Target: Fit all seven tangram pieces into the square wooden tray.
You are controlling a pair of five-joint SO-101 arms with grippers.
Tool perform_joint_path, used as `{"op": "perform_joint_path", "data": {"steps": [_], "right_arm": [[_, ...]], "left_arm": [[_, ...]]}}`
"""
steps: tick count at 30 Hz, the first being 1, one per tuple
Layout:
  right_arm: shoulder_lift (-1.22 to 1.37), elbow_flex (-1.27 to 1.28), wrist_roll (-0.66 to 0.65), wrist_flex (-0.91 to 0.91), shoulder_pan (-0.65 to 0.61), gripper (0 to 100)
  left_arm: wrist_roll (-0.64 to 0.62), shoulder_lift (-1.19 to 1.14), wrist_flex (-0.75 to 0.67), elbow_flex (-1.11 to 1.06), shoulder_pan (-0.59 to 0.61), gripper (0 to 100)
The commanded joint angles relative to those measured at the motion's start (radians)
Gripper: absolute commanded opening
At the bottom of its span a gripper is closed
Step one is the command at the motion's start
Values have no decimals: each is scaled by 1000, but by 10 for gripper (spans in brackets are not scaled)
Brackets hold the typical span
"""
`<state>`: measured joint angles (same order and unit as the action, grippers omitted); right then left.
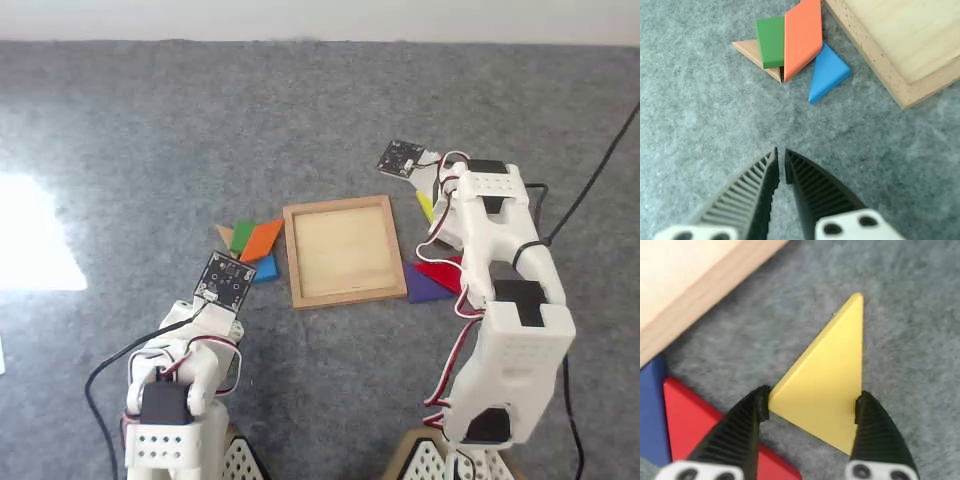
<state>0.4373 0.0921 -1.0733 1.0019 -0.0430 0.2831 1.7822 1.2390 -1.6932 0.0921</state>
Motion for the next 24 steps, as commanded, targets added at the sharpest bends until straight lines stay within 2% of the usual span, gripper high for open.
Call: {"op": "perform_joint_path", "data": {"steps": [1,11,17,24], "right_arm": [[-2,-17,37,18,-4,96],[-82,-49,321,24,-53,102],[-197,-49,358,58,-62,102],[-320,-49,358,159,-153,104]], "left_arm": [[-6,-6,6,8,5,20],[-6,-6,6,8,5,20],[-6,-6,6,8,5,20],[-6,-6,6,8,5,20]]}}
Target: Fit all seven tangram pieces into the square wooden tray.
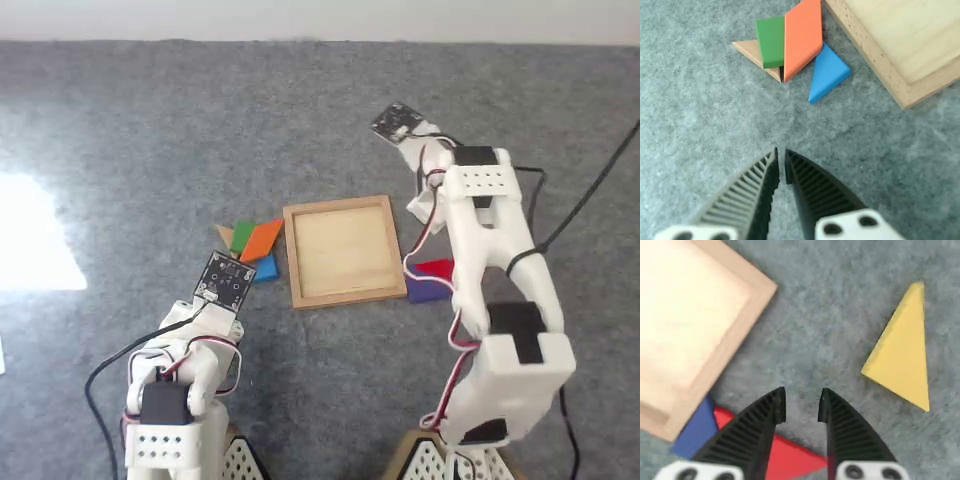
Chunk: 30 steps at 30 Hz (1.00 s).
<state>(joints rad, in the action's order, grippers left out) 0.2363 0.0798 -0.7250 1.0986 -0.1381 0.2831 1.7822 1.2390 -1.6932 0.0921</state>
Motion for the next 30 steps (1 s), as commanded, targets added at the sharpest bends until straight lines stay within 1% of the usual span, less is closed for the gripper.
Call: {"op": "perform_joint_path", "data": {"steps": [1,3,5,7,8,10,12,14,22,30], "right_arm": [[-131,-37,9,68,-64,105],[-147,-37,8,71,-64,105],[-160,-43,2,64,-38,106],[-151,-81,-48,50,1,117],[-137,-100,-92,47,22,137],[-88,-143,-169,53,47,213],[-12,-196,-190,45,58,288],[81,-270,-196,45,68,324],[456,-568,-298,84,130,327],[628,-764,-311,117,160,327]], "left_arm": [[-6,-6,6,8,5,20],[-6,-6,6,8,5,20],[-6,-6,6,8,5,20],[-6,-6,6,8,5,20],[-6,-6,6,8,5,20],[-6,-6,6,8,5,20],[-6,-6,6,8,5,20],[-6,-6,6,8,5,20],[-6,-6,6,8,5,20],[-6,-6,6,8,5,20]]}}
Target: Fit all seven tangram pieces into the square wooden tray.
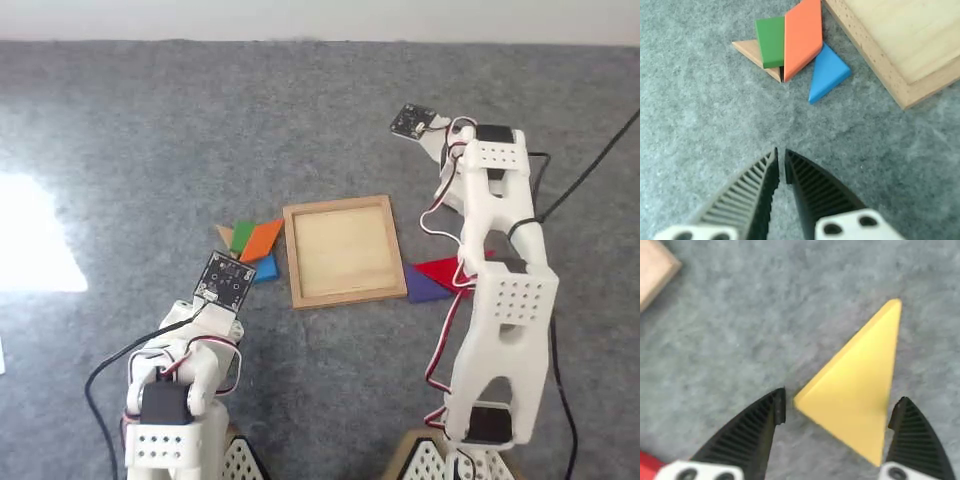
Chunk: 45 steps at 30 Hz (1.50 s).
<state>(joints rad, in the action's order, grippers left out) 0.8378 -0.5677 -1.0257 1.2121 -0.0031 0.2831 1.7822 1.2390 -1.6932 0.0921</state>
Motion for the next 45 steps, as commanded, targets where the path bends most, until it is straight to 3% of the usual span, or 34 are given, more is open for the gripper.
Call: {"op": "perform_joint_path", "data": {"steps": [1,8,13,24,31,45], "right_arm": [[41,-132,-11,4,27,327],[105,-161,-15,41,27,318],[111,-161,-12,58,35,220],[88,-161,-9,280,-35,199],[-65,-157,81,378,-54,199],[-429,-160,195,565,-237,201]], "left_arm": [[-6,-6,6,8,5,20],[-6,-6,6,8,5,20],[-6,-6,6,8,5,20],[-6,-6,6,8,5,20],[-6,-6,6,8,5,20],[-6,-6,6,8,5,20]]}}
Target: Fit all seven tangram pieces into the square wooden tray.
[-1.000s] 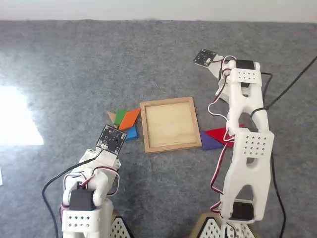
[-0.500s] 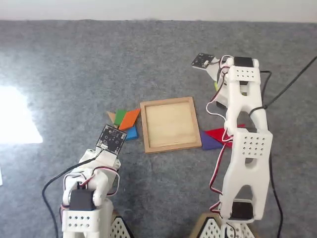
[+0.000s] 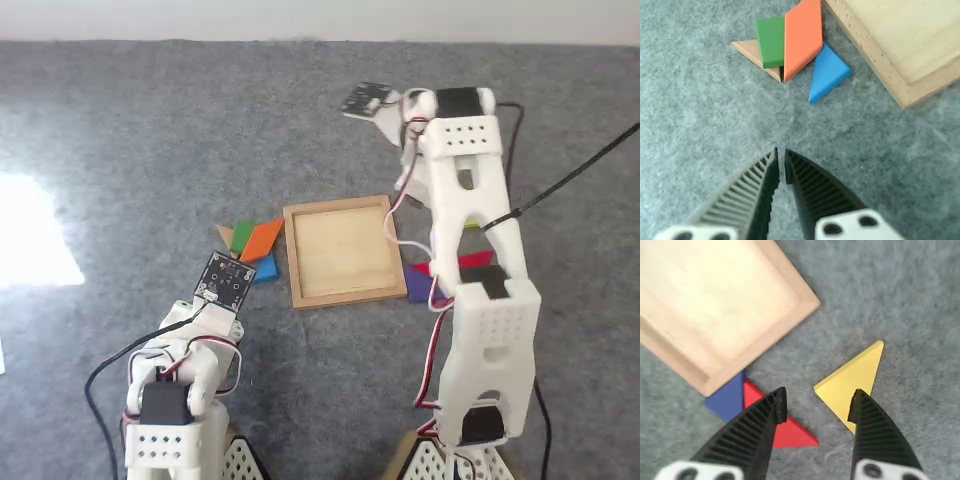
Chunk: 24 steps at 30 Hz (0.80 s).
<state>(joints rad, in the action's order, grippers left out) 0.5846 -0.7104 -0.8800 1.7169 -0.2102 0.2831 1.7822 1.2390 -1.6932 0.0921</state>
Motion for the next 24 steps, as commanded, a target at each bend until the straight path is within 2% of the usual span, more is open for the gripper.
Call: {"op": "perform_joint_path", "data": {"steps": [1,4,8,12,15,18,20,24], "right_arm": [[-217,-14,61,68,-24,202],[-334,43,77,71,-2,202],[-456,295,71,-12,19,199],[-610,740,74,-456,97,199],[-704,1076,68,-812,107,198],[-763,1293,68,-1093,110,197],[-780,1300,69,-1076,133,197],[-702,1128,48,-898,200,204]], "left_arm": [[-6,-6,6,8,5,20],[-6,-6,6,8,5,20],[-6,-6,6,8,5,20],[-6,-6,6,8,5,20],[-6,-6,6,8,5,20],[-6,-6,6,8,5,20],[-6,-6,6,8,5,20],[-6,-6,6,8,3,20]]}}
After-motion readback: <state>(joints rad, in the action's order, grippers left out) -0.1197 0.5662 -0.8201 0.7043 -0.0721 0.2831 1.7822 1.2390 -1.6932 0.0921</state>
